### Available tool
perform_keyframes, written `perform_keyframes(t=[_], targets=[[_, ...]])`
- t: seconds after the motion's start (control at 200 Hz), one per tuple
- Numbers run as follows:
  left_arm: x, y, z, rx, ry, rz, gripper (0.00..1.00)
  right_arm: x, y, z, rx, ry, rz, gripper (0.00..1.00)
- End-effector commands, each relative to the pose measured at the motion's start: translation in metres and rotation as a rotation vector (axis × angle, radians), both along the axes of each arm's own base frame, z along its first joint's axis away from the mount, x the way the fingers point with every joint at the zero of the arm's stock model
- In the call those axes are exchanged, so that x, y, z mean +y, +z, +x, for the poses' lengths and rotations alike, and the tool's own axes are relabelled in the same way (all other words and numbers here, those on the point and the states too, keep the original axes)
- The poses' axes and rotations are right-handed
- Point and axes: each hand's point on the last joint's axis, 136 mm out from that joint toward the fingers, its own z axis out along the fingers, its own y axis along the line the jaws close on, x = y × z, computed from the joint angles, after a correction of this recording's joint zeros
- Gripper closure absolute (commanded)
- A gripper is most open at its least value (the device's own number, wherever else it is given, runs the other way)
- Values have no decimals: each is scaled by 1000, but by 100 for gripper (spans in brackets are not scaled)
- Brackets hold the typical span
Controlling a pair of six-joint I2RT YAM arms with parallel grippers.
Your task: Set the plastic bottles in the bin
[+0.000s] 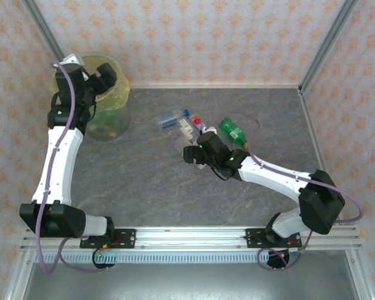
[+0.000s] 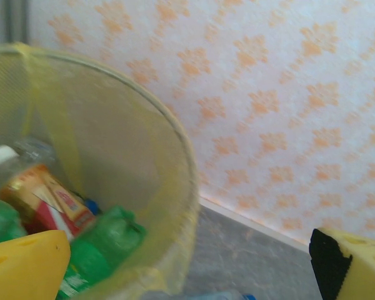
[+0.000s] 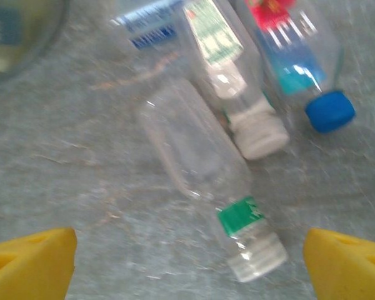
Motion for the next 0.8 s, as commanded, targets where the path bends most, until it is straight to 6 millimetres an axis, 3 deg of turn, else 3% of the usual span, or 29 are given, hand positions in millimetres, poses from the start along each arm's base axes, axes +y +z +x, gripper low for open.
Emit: perform_keyframes(t=[0.0, 0.13, 0.28, 0.511, 0.796], targets=[[-28, -6, -8, 14, -76, -55, 1, -5, -22, -4, 51, 37, -3, 10], [-57, -22, -12, 64, -137, -69, 1, -5, -45, -6, 84, 77, -56, 15], [-74, -38, -16, 106, -176, -99, 1, -4, -66, -1, 108, 97, -121, 19], [-74, -40, -20, 113, -175, -94, 1, -3, -81, 13, 114, 115, -211, 22], [-78, -35, -19, 100, -192, -117, 2, 9, -98, 15, 147, 195, -247, 30]])
